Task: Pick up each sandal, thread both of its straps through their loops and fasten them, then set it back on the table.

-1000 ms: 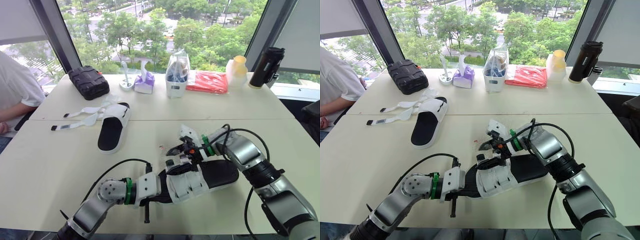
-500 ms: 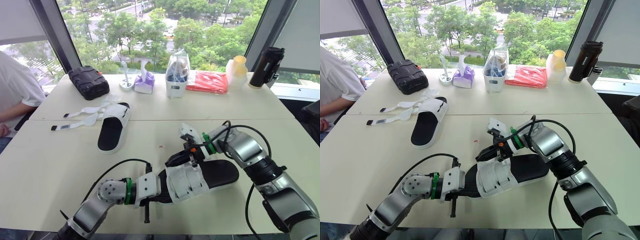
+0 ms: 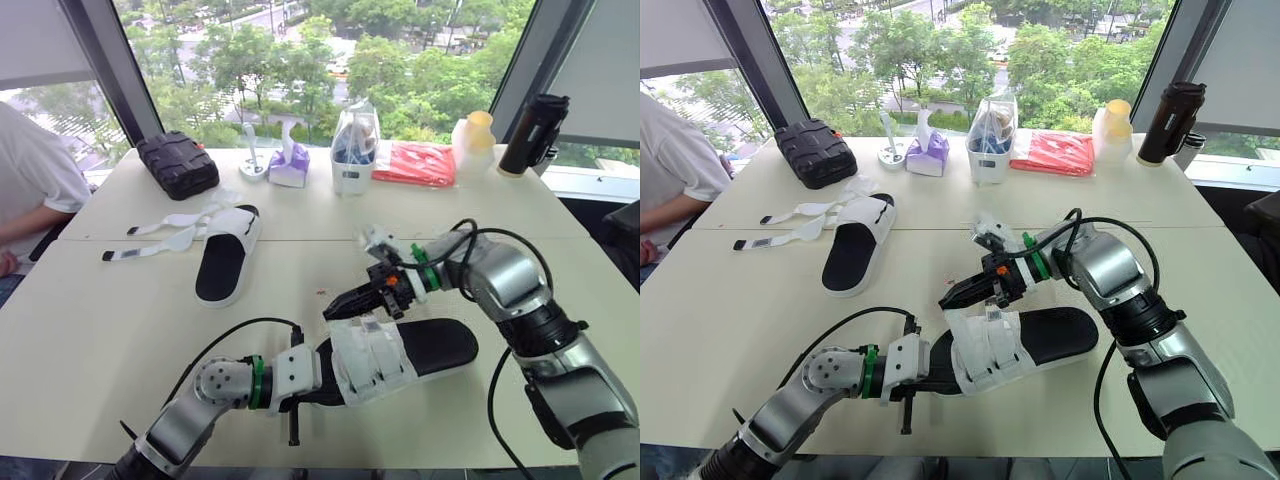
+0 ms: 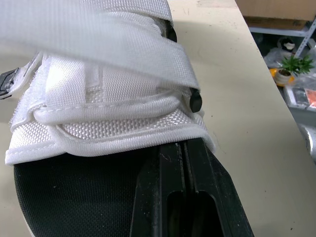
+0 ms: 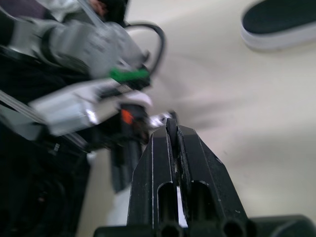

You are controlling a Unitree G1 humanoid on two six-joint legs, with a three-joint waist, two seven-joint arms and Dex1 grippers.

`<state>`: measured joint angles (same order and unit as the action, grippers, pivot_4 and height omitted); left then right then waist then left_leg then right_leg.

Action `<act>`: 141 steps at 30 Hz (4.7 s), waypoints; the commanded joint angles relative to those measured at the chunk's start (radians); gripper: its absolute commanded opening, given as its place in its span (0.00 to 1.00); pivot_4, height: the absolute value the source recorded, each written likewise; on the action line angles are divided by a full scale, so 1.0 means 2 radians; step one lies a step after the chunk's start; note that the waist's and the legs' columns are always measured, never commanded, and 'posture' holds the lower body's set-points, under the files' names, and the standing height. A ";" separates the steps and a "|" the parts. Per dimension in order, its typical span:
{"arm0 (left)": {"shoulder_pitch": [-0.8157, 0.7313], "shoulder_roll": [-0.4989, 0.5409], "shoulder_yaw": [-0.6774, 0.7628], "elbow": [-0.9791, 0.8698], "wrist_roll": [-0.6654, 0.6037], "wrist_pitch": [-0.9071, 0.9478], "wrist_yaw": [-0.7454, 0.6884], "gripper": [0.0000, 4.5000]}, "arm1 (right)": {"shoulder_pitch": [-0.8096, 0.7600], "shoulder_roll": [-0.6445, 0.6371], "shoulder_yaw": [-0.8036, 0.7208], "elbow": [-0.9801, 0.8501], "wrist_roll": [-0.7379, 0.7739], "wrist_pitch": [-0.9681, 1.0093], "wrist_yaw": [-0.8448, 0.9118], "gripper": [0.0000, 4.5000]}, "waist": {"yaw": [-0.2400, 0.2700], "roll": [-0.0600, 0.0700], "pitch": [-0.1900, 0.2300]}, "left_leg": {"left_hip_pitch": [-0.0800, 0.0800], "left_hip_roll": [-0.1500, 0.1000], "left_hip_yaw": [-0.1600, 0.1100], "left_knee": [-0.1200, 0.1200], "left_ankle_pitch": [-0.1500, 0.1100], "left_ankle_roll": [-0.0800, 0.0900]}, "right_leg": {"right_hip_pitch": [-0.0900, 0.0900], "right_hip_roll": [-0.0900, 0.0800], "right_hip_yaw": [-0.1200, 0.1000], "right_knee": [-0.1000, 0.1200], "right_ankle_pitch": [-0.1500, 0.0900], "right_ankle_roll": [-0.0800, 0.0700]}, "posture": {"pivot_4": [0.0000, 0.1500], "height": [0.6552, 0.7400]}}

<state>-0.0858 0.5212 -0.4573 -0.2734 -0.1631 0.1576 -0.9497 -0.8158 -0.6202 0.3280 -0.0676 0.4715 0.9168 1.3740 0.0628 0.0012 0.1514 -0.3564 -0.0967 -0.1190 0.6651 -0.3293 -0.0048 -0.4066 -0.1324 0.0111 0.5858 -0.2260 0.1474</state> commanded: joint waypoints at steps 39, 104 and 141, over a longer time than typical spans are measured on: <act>0.022 0.022 -0.036 0.064 0.046 0.010 0.008 0.00 | -0.006 0.065 0.091 0.240 -0.234 -0.332 -0.075 0.56 | -0.012 0.000 -0.001 | 0.004 0.002 0.000 0.000 0.002 -0.003 | 0.001 0.002 0.001 0.005 0.000 0.000 | 1.00 1.00; 0.039 0.118 0.240 -0.098 -0.174 0.132 -0.001 0.00 | 0.078 0.011 -0.014 0.271 -0.490 -1.214 -0.359 0.97 | -0.039 0.001 0.016 | -0.007 0.004 0.002 -0.001 0.005 -0.009 | -0.011 0.007 0.005 0.007 0.002 -0.004 | 1.00 1.00; 0.046 0.061 0.210 -0.098 -0.139 0.121 0.052 0.00 | -0.095 0.073 -0.044 0.449 -0.696 -0.491 -0.573 0.01 | -0.043 0.001 0.015 | -0.008 0.005 0.003 0.000 0.008 -0.013 | -0.014 0.008 0.006 0.014 0.003 -0.007 | 1.00 1.00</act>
<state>0.0072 0.6466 -0.0317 -0.4523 -0.4447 0.4201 -0.8487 -0.9540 -0.4893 0.2370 0.8113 -0.9289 -0.1426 0.2686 -0.0226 0.0024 0.1818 -0.3725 -0.0876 -0.1137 0.6651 -0.3134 -0.0308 -0.4359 -0.1167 0.0228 0.6145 -0.2206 0.1332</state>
